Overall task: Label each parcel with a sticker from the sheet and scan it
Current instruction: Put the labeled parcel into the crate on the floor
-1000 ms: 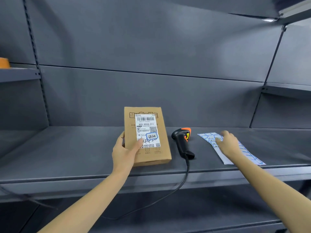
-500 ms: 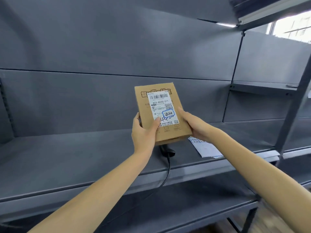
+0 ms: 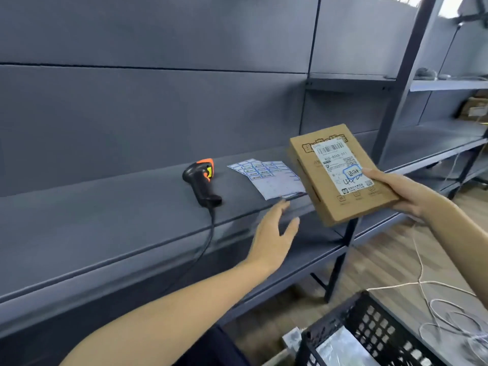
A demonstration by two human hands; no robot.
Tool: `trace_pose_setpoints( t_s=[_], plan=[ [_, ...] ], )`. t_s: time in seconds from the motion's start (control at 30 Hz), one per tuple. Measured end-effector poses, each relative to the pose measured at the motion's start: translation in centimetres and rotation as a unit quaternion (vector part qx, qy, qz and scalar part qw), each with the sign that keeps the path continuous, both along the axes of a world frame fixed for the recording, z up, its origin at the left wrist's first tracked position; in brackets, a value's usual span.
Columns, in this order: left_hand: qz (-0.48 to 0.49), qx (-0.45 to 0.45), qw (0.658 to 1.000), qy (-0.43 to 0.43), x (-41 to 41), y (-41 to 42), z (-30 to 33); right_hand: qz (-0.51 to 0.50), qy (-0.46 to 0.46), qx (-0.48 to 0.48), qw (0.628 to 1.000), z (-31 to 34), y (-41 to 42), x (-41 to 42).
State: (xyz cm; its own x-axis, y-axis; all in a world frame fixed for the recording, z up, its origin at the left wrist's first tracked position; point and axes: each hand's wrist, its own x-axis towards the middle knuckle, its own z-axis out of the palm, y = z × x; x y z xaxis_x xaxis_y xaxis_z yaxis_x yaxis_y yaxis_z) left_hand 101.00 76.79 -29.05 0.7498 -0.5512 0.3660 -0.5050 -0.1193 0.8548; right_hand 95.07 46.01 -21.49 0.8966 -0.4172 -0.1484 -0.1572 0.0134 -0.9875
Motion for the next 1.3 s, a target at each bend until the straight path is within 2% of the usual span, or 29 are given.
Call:
trace_pose_setpoints(
  t_s=[0.13,0.33,0.47,0.6,0.77,1.0,1.2,1.3],
  plan=[
    [-0.059,0.109,0.992,-0.021,-1.9,-2.0,-6.3,-0.053,0.083,0.063,0.993,-6.7,-5.2,-6.0],
    [-0.062,0.276,0.956,-0.076,-2.7,-4.4,-14.7,-0.085,0.188,0.111,0.972,-19.5,-8.1,-12.8],
    [-0.053,0.358,0.929,-0.075,-2.5,-4.3,-20.1,-0.085,0.267,0.141,0.949,-27.9,-8.3,-15.3],
    [-0.042,0.424,0.902,-0.073,-2.5,-3.2,-24.6,-0.096,0.331,0.127,0.930,-34.6,-8.0,-16.8],
    [-0.022,0.470,0.878,-0.086,-2.4,-2.7,-27.6,-0.076,0.409,0.044,0.908,-40.2,-7.3,-16.6],
    [-0.022,0.495,0.864,-0.085,-2.7,-3.2,-29.7,-0.066,0.419,0.022,0.905,-46.3,-3.7,-14.1],
    [-0.019,0.509,0.857,-0.076,-3.1,-2.9,-30.8,-0.082,0.430,-0.101,0.893,-49.7,-2.3,-13.5],
    [-0.017,0.505,0.860,-0.076,-3.1,-3.1,-31.0,-0.051,0.459,-0.222,0.859,-50.4,-2.0,-13.3]
  ],
)
